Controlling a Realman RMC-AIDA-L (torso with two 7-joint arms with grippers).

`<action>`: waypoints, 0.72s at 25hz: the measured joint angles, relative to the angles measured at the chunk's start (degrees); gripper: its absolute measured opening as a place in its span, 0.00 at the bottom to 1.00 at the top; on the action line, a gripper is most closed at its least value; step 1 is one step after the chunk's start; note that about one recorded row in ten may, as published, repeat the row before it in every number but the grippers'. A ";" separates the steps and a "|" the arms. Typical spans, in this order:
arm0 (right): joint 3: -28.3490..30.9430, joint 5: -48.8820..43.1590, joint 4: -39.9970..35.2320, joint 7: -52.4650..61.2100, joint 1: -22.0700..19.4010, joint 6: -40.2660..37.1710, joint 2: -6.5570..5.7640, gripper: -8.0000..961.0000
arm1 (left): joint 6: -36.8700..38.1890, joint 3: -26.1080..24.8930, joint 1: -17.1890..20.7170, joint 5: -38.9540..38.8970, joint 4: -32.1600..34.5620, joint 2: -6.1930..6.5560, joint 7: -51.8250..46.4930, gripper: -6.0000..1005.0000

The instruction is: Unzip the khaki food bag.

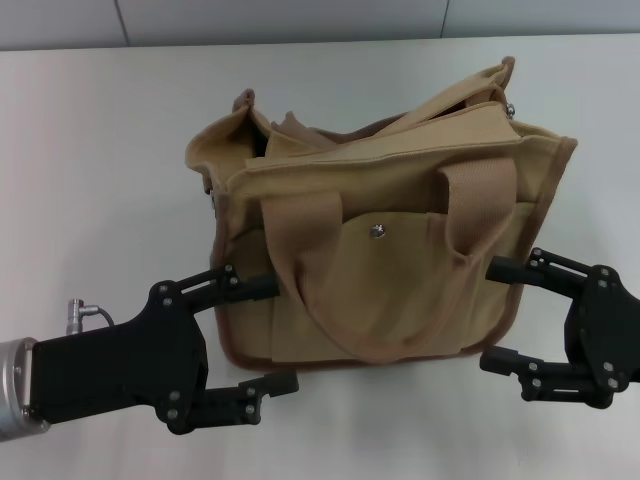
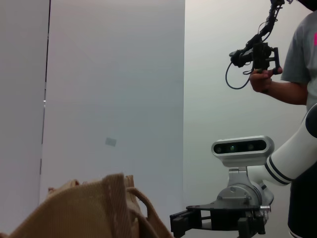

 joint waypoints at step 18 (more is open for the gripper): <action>0.00 0.26 0.28 0.03 0.21 1.78 0.05 0.89 | 0.39 -0.32 0.49 -0.07 0.01 -0.09 0.27 0.81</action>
